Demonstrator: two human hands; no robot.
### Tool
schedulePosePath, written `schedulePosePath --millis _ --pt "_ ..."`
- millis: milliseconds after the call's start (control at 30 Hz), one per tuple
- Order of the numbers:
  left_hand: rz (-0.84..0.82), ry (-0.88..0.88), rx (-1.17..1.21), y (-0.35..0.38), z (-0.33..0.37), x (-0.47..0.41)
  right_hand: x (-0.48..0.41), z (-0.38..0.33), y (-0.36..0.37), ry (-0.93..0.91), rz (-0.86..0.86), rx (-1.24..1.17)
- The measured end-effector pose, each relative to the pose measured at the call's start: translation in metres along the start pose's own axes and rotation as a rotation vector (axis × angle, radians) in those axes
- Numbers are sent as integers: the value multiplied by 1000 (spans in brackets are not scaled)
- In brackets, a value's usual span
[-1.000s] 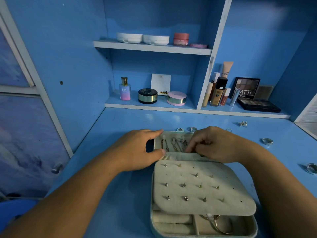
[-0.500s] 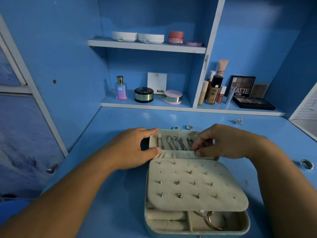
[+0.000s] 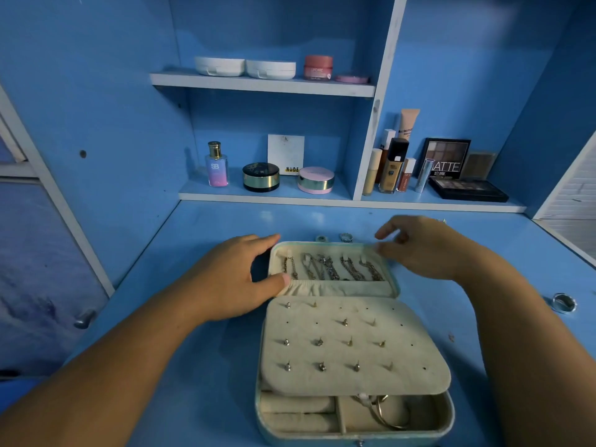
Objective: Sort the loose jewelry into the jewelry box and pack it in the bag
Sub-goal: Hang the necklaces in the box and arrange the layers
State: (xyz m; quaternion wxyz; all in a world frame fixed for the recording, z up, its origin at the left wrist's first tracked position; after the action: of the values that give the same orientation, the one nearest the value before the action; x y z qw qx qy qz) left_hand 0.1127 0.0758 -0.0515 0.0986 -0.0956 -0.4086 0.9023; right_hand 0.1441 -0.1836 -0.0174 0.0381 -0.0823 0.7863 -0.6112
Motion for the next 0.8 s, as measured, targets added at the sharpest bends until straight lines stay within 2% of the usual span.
schedulePosePath --millis 67,133,267,400,500,567,700,800 --pt "23 1 17 -1 0 1 -3 9 12 79 -128 36" --pt "12 -7 100 0 2 1 -5 7 18 81 -173 -34" --pt "15 1 332 1 8 1 -2 5 17 146 -164 -304" --pt "108 -2 662 -8 4 -2 -3 11 10 173 -127 -625" --pt "214 67 761 -18 8 -2 -3 8 -2 43 -89 -949" --pt "257 130 833 -24 13 -1 -3 4 -6 -80 -135 -1097" --pt "289 269 876 -31 19 3 0 -2 -9 -276 -254 -1260" --pt "324 322 868 -34 22 6 4 -5 -12 -327 -267 -1338"
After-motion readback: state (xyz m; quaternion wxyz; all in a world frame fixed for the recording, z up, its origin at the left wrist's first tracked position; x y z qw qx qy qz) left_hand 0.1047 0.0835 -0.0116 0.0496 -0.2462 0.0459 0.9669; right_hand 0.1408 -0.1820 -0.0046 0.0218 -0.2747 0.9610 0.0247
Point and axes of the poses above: each hand's wrist, its own x-axis away from the middle knuckle, its own y-axis out of the palm, z = x × y, the point moved 6 cm from there along -x, towards the middle knuckle, and after that the axes turned 11 degrees about x, right-handed, at the moved point
